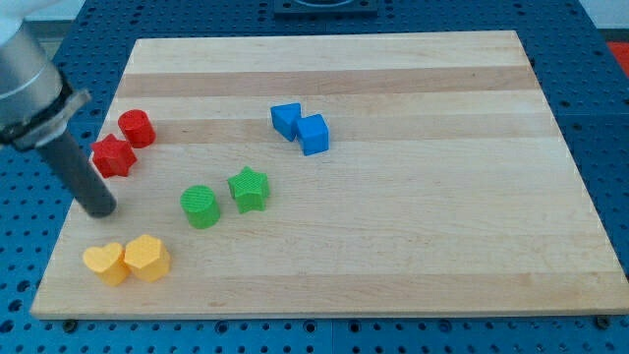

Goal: Push the green circle down a bit

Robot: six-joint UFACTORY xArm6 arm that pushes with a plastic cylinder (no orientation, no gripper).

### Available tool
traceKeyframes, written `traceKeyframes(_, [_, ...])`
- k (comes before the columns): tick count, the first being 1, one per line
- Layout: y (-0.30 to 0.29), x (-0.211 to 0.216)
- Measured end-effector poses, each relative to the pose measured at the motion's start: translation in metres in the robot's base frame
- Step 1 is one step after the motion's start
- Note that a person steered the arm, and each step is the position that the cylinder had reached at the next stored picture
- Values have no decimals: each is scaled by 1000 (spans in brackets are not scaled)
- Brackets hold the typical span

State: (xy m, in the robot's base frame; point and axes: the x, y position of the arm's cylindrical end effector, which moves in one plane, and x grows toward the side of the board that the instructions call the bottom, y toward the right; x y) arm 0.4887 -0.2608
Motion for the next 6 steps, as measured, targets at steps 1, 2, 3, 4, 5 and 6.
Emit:
traceKeyframes(1, [31, -30])
traceKeyframes(2, [75, -24])
traceKeyframes(3, [108, -2])
traceKeyframes(4, [136, 20])
traceKeyframes(5, [154, 25])
traceKeyframes(6, [166, 25])
